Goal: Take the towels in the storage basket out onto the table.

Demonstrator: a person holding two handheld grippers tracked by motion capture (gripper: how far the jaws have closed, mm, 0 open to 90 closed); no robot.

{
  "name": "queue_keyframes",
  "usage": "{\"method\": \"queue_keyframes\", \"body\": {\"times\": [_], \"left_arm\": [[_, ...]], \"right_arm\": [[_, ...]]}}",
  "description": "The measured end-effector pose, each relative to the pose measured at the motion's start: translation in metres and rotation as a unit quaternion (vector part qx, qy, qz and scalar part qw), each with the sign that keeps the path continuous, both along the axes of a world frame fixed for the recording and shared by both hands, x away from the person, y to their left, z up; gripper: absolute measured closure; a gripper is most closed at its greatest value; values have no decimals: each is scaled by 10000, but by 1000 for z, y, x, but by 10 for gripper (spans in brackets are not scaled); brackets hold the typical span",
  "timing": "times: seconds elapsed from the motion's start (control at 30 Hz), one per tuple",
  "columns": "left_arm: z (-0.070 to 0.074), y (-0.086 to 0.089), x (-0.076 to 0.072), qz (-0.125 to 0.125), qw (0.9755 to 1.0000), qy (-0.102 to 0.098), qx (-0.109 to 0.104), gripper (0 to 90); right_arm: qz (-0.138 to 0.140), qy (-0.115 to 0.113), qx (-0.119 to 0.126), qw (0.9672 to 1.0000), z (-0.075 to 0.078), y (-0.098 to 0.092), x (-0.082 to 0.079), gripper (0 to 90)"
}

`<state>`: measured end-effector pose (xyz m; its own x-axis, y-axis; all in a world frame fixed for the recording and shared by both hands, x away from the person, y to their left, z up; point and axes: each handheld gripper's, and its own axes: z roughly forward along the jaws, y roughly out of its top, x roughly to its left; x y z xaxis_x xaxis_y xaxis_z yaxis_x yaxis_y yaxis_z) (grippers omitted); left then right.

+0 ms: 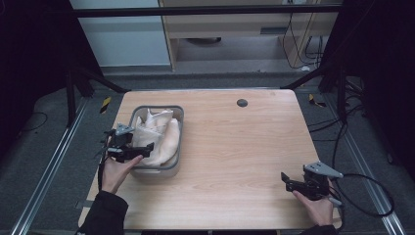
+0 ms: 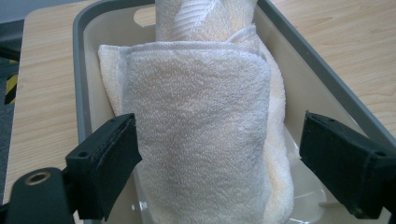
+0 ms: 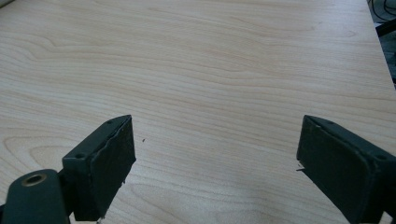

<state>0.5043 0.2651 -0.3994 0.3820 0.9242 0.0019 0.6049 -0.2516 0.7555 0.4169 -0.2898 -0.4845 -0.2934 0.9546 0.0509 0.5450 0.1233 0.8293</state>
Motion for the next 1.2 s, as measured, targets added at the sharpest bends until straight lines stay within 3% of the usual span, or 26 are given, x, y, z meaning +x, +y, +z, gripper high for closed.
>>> {"method": "queue_keyframes", "body": {"times": [0.77, 1.0, 1.2], "left_arm": [[-20, -3, 26, 136, 9986, 449, 224, 107], [-22, -5, 31, 218, 9984, 475, 226, 170], [-21, -8, 33, 222, 9976, 578, 315, 287]], "right_arm": [[39, 139, 7, 9999, -1, 2, 2, 96], [72, 150, -39, 9999, -2, 2, 3, 93], [84, 181, -45, 9998, -3, 2, 3, 93]]}}
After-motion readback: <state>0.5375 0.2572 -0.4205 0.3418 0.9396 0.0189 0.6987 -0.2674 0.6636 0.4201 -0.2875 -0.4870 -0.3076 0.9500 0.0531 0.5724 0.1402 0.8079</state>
